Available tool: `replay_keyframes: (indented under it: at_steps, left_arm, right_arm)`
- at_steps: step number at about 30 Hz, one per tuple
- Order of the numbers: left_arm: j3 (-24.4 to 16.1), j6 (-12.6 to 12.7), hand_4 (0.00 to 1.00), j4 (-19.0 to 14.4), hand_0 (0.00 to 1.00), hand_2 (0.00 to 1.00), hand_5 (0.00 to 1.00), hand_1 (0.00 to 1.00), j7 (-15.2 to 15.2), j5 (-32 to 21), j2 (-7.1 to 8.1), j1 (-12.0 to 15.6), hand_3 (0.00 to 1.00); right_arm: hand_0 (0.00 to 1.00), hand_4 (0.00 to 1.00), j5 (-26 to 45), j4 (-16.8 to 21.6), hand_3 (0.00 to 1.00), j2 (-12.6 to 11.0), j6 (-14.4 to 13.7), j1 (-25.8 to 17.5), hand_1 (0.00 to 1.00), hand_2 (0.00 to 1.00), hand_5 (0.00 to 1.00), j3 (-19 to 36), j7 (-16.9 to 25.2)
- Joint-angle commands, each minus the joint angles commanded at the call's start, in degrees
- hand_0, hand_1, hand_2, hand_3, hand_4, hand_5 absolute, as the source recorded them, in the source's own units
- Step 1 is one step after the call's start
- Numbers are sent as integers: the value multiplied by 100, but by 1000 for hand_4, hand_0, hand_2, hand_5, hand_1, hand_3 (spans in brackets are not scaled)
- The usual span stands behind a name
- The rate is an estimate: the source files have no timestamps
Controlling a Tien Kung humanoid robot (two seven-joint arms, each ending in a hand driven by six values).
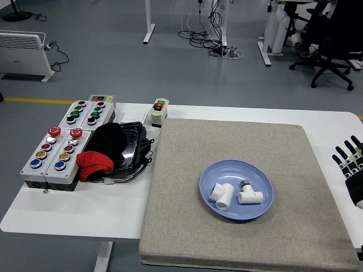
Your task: Pick pipe place plate twice
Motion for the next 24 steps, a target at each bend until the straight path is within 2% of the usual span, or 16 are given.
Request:
replay_keyframes:
  at_steps: [24]
  left_arm:
    - [43, -5, 267, 0, 619, 512, 998, 586, -24, -68, 2, -53, 587]
  right_arm:
    - [973, 512, -66, -11, 909, 32, -100, 44, 891, 956, 846, -16, 12]
